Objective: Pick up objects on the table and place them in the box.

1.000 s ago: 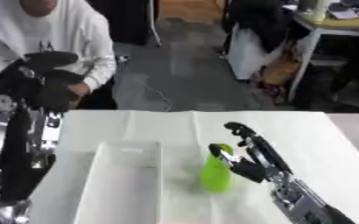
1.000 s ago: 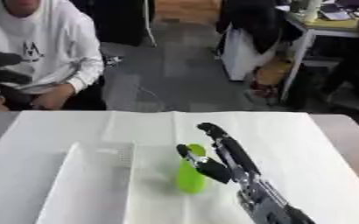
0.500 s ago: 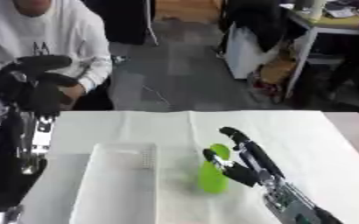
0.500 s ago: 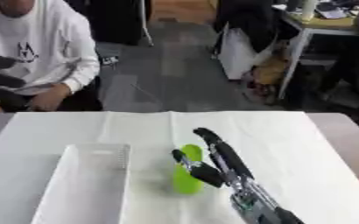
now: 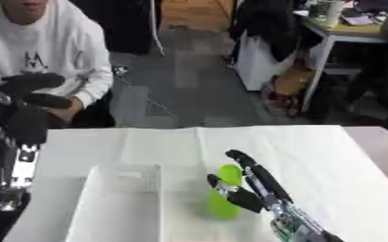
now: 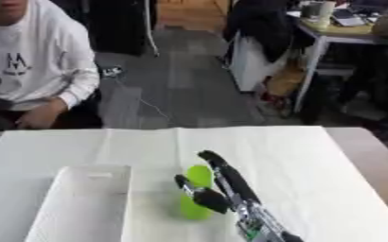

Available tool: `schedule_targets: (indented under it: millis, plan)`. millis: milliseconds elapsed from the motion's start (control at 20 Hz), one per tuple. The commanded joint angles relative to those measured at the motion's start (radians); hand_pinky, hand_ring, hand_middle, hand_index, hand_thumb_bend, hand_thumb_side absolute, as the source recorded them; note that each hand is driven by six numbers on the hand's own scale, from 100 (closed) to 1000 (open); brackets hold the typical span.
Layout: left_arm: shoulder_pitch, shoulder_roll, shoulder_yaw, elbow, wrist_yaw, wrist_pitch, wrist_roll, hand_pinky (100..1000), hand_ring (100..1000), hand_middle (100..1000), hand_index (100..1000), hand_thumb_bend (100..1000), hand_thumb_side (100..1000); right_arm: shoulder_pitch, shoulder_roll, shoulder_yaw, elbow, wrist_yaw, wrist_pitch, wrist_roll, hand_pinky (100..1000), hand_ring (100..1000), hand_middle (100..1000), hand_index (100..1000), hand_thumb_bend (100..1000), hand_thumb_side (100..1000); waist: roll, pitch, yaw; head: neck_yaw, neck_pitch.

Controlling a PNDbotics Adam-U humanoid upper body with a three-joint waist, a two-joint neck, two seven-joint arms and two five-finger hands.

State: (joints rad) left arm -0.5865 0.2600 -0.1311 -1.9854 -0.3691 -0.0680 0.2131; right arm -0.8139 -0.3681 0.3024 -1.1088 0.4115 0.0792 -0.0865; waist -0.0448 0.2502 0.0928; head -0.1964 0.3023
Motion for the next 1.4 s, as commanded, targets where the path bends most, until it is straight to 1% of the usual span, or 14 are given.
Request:
schedule_targets:
  millis: [50,250,450,550,650,950,1050,1100,1150,1200,1250,1300,1350,1400]
  plan:
    - [-0.022,-0.005,-0.004,-0.015,0.006,-0.003,-0.007,524,619,737,825,189,901,-0.029,-0.015,-0.012,0.001,0.006,0.0,0.0,826,964,999,989,493,821,0.003,-0.011,0.005,-0.025,-0.025]
    - [-0.03,-0.011,-0.005,-0.015,0.008,-0.005,-0.009,524,619,737,828,190,901,-0.036,-0.017,-0.013,0.016,0.024,0.002,0.004,829,964,997,988,471,813,0.002,-0.005,0.014,-0.034,-0.033]
    - [-0.036,-0.015,-0.006,-0.015,0.01,-0.008,-0.011,524,619,738,828,192,901,-0.036,-0.012,-0.016,0.032,0.041,-0.001,0.006,825,960,992,986,460,799,0.0,-0.002,0.021,-0.035,-0.035]
    - [-0.039,-0.017,-0.006,-0.015,0.01,-0.009,-0.012,525,618,738,828,192,900,-0.035,-0.008,-0.015,0.038,0.048,-0.002,0.005,819,954,980,982,433,766,-0.001,-0.001,0.023,-0.033,-0.035]
    - [-0.041,-0.018,-0.007,-0.015,0.011,-0.009,-0.013,525,619,738,827,193,900,-0.034,-0.004,-0.015,0.044,0.055,-0.002,0.004,810,948,967,976,430,753,-0.002,0.0,0.024,-0.03,-0.034]
    - [-0.045,-0.019,-0.008,-0.015,0.013,-0.011,-0.017,525,618,739,826,191,902,-0.026,0.008,-0.019,0.081,0.069,-0.01,0.01,729,902,927,959,430,729,-0.004,0.001,0.028,-0.027,-0.036]
    - [-0.046,-0.02,-0.009,-0.015,0.013,-0.011,-0.019,525,618,739,827,190,902,-0.024,0.013,-0.021,0.098,0.074,-0.013,0.013,639,852,898,935,424,711,-0.004,0.002,0.029,-0.026,-0.036]
    - [-0.046,-0.02,-0.009,-0.015,0.014,-0.011,-0.019,524,618,739,827,190,903,-0.023,0.015,-0.023,0.105,0.076,-0.014,0.013,566,815,874,913,420,696,-0.004,0.003,0.029,-0.026,-0.036]
    - [-0.046,-0.02,-0.01,-0.015,0.014,-0.011,-0.02,524,618,739,827,190,903,-0.023,0.017,-0.025,0.112,0.078,-0.015,0.01,566,815,874,913,420,696,-0.003,0.003,0.029,-0.026,-0.036]
    - [-0.046,-0.02,-0.01,-0.015,0.014,-0.011,-0.021,524,618,739,826,190,903,-0.023,0.019,-0.028,0.117,0.079,-0.015,0.005,272,634,776,799,416,611,-0.003,0.003,0.029,-0.026,-0.036]
    - [-0.046,-0.02,-0.01,-0.015,0.015,-0.011,-0.021,524,618,739,827,190,903,-0.023,0.022,-0.031,0.121,0.08,-0.015,-0.006,352,689,805,837,420,633,-0.003,0.004,0.029,-0.026,-0.036]
    - [-0.047,-0.02,-0.01,-0.015,0.015,-0.011,-0.022,524,618,739,826,190,903,-0.022,0.024,-0.035,0.122,0.078,-0.015,-0.023,100,487,639,660,365,523,-0.003,0.004,0.029,-0.026,-0.036]
    - [-0.047,-0.02,-0.01,-0.015,0.015,-0.012,-0.022,524,618,739,826,189,904,-0.021,0.027,-0.039,0.122,0.072,-0.018,-0.047,100,465,616,641,356,515,-0.003,0.004,0.029,-0.025,-0.036]
    - [-0.047,-0.02,-0.01,-0.015,0.015,-0.012,-0.022,524,617,739,826,188,905,-0.02,0.029,-0.042,0.12,0.062,-0.026,-0.073,100,259,423,482,202,512,-0.003,0.004,0.029,-0.025,-0.036]
